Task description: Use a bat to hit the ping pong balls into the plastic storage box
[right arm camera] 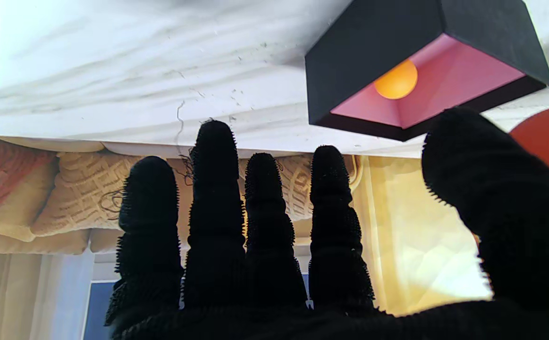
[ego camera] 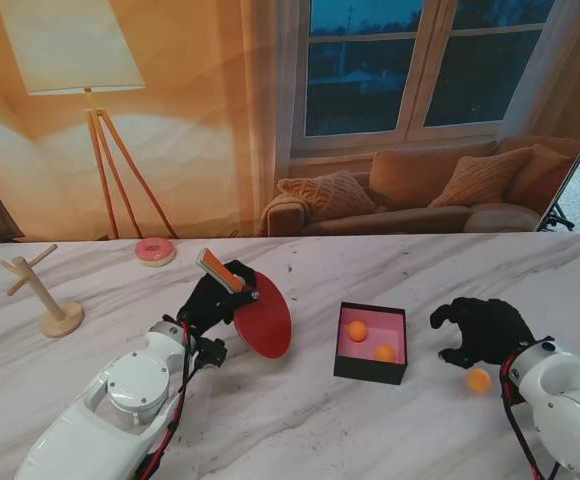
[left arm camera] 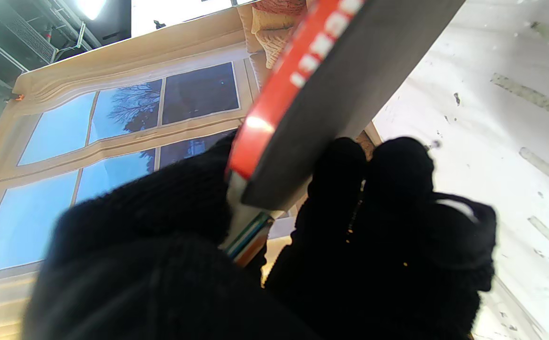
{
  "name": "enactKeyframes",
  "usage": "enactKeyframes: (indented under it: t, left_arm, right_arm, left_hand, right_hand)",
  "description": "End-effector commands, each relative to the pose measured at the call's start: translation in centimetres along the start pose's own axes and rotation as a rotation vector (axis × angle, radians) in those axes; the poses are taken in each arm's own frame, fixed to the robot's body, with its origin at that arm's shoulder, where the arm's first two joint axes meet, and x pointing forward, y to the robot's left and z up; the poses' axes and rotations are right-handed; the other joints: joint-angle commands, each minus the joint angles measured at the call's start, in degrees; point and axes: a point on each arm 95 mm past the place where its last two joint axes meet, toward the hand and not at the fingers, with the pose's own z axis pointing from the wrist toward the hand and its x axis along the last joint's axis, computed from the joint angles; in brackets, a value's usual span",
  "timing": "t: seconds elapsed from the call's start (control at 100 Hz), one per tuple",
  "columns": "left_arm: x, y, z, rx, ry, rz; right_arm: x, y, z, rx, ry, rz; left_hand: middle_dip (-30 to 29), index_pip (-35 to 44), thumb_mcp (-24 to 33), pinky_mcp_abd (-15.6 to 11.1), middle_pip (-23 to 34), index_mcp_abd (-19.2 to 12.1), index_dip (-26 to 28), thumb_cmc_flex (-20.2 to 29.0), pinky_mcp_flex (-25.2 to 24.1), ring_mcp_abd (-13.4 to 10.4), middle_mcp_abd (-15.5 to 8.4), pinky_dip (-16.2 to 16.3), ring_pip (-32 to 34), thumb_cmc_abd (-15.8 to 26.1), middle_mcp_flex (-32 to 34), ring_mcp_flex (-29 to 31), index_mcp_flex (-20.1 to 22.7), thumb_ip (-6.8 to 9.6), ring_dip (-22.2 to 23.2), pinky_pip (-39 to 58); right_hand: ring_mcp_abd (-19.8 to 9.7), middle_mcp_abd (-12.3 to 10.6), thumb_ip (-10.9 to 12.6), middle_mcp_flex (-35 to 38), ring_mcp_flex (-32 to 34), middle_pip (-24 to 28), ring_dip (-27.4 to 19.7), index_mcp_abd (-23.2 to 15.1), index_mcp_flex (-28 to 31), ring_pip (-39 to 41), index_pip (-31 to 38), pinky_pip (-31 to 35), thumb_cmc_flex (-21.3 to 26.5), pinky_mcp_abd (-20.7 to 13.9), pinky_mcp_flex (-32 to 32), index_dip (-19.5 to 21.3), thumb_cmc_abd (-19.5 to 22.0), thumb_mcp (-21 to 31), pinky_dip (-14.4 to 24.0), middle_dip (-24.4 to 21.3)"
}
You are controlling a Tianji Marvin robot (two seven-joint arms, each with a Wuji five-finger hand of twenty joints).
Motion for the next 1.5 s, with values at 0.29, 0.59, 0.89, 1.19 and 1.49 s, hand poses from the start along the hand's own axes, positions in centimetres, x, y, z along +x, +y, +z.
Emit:
enactKeyframes:
  t: [0.29, 0.59, 0.89, 1.19, 1.49]
  left_arm:
    - [0.1, 0.0, -0.2, 0.001, 0.006, 0.005]
    - [0.1, 0.0, -0.3, 0.001, 0.003, 0.008]
    - [0.0, 0.0, -0.3, 0.002, 0.001, 0.011]
    - [0.0, -0.1, -0.4, 0.002, 0.002, 0.018]
    - [-0.1, 0.0, -0.4, 0.002, -0.002, 0.018]
  right_arm:
    - [-2.5, -4.1, 0.7, 0.117, -0.126, 0.036]
    - [-2.7, -4.8, 0.8, 0.139, -0.127, 0.027]
    - [-2.2, -4.9, 0.7, 0.149, -0.110, 0.026]
    - [-1.9, -5.3, 0.5, 0.129, -0.088, 0.014]
    - [-2.0, -5.7, 0.1, 0.147, -0.085, 0.004]
  left_hand:
    - [0.8, 2.9, 4.2, -3.2, 0.8, 1.3, 0.8, 0.5, 0.6, 8.2, -7.1, 0.8, 1.8, -1.2, 1.2, -0.4, 1.7, -0.89, 0.5, 1.8]
    - [0.8, 2.9, 4.3, -3.2, 0.8, 1.3, 0.8, 0.5, 0.6, 8.3, -7.1, 0.8, 1.8, -1.2, 1.2, -0.4, 1.7, -0.91, 0.5, 1.8]
    - [0.8, 2.9, 4.2, -3.2, 0.7, 1.3, 0.8, 0.5, 0.6, 8.3, -7.1, 0.8, 1.8, -1.2, 1.1, -0.5, 1.7, -0.92, 0.5, 1.8]
    - [0.8, 2.9, 4.3, -3.2, 0.8, 1.3, 0.9, 0.5, 0.6, 8.2, -7.1, 0.8, 1.8, -1.2, 1.1, -0.5, 1.6, -0.92, 0.5, 1.8]
    - [0.8, 2.9, 4.3, -3.2, 0.8, 1.3, 0.8, 0.5, 0.6, 8.3, -7.1, 0.8, 1.8, -1.2, 1.2, -0.5, 1.7, -0.94, 0.5, 1.8]
  right_hand:
    - [0.1, -1.1, 2.3, -6.0, -5.6, -2.3, -0.9, -9.3, -6.0, -3.9, -0.8, -2.8, -0.6, 1.9, -3.0, 0.3, 0.5, -1.6, 1.7, -1.0]
    - [-0.1, -1.4, 2.3, -7.3, -5.9, -2.5, -0.8, -9.4, -7.8, -4.5, -0.8, -3.5, -0.8, 2.1, -3.1, 0.5, 0.5, -1.9, 2.0, -1.3]
    - [0.0, -1.3, 2.3, -7.4, -5.0, -1.9, -0.1, -8.6, -10.2, -3.1, -1.1, -2.8, -1.1, 2.3, -2.0, 0.7, 0.4, -1.9, 2.7, -1.2]
    - [0.4, -0.7, 2.0, -7.5, -3.7, 1.6, 1.4, -9.4, -14.1, 0.6, 0.3, -0.4, -1.1, 2.4, -0.4, 3.7, -0.7, -0.4, 3.1, 0.8]
    - [0.4, -0.5, 2.0, -7.5, -3.9, 2.1, 1.3, -8.6, -12.2, 0.9, 1.7, -0.1, -1.6, 2.2, -0.5, 4.9, -0.7, -0.3, 2.8, 1.2]
